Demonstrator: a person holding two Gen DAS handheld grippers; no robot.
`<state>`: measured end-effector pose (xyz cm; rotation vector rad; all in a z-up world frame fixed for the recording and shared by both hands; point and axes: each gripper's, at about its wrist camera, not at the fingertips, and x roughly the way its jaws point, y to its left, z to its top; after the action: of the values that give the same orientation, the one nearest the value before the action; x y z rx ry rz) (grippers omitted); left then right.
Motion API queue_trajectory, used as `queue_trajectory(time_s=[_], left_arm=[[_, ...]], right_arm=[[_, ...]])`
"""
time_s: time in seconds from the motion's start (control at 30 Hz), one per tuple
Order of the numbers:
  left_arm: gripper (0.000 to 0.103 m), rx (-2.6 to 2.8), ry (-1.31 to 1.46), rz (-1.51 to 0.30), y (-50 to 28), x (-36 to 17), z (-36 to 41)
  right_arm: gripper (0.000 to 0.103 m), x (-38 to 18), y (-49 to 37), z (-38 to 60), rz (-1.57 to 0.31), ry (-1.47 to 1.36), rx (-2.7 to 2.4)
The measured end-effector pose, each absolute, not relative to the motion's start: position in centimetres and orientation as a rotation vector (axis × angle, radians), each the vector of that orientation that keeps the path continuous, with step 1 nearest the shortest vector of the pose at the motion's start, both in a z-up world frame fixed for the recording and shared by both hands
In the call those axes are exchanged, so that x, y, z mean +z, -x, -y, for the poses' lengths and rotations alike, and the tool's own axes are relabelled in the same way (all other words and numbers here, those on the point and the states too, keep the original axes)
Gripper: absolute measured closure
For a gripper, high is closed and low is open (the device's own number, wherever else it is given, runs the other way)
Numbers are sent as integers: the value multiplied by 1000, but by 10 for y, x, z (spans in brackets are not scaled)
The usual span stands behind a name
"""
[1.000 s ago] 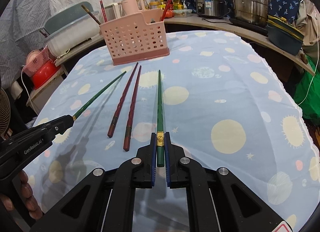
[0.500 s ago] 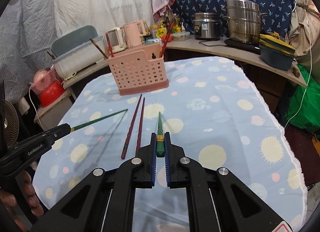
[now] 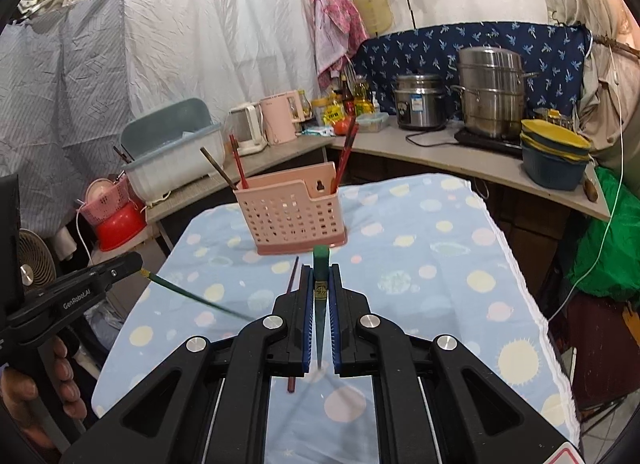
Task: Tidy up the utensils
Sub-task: 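Carry the green chopstick into the basket with the right tool while the left tool carries its green one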
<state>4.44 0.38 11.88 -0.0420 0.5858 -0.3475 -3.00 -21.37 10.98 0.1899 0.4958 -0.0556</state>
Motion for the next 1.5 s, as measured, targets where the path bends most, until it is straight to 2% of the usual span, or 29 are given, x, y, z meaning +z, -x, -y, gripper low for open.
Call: queue_trajectory(time_s=[0.53,1.1,1.3,1.5], left_arm=[[96,-353,8,-470,-103,184,17],[96,-296,0,-250,-207,294,46],[96,-270,-4,-193,-241,291,53],[96,-268,43,-245,-281,249,49]], right_arm=[[96,173,-28,216,-404,-149,4],[96,256,-174,225,-268,-79,-58],[96,242,-219,229,-288,-76,-78],[96,209,-251,231,-348,-107,-64]])
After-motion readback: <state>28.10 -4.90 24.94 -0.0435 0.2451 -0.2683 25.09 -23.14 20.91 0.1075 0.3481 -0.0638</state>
